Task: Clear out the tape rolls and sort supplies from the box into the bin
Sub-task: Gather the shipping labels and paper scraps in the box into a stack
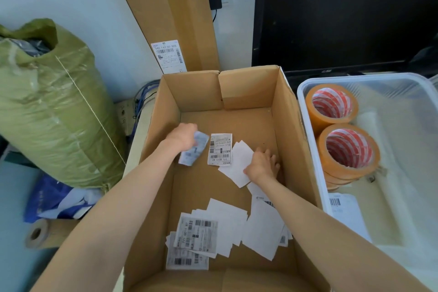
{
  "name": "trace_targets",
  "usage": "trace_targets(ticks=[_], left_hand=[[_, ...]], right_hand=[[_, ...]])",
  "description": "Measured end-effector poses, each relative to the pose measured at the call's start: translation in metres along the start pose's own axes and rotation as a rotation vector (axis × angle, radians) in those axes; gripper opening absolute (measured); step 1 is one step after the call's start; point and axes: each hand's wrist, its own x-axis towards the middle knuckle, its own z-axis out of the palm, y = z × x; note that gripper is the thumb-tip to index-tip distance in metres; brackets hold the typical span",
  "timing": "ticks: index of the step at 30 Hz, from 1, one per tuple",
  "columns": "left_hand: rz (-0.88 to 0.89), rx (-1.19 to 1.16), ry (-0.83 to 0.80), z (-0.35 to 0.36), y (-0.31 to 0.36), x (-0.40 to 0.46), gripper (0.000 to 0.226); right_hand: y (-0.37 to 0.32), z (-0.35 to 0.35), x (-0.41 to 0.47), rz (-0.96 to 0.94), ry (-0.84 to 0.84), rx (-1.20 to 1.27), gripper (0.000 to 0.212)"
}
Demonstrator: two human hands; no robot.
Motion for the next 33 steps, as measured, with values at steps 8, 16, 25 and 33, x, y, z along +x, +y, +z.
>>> trace_targets(ticks=[8,16,25,33], left_hand=[[0.028,-0.666,0.036,0.044,0.02,0.008,0.017],[0.184,-0.272,0.093,0.06,0.02,0.018,0.033],[0.286,-0.078,0.079,0.049,0.01,0.02,0.02],[0.052,-0.388,0.013,0.046,0.001,0.02,0.028]], right_hand=[[0.002,0.002,-0.002,-0.028,0.025,0.199,0.044],[0.001,0.003,-0.001,-0.045,-0.038,0.151,0.027],[-0.006,-0.02,-0.012,-0.056,0.216,0.386,0.028],[0.005,0.003,-0.003,-0.522,0.203,0.223,0.057]])
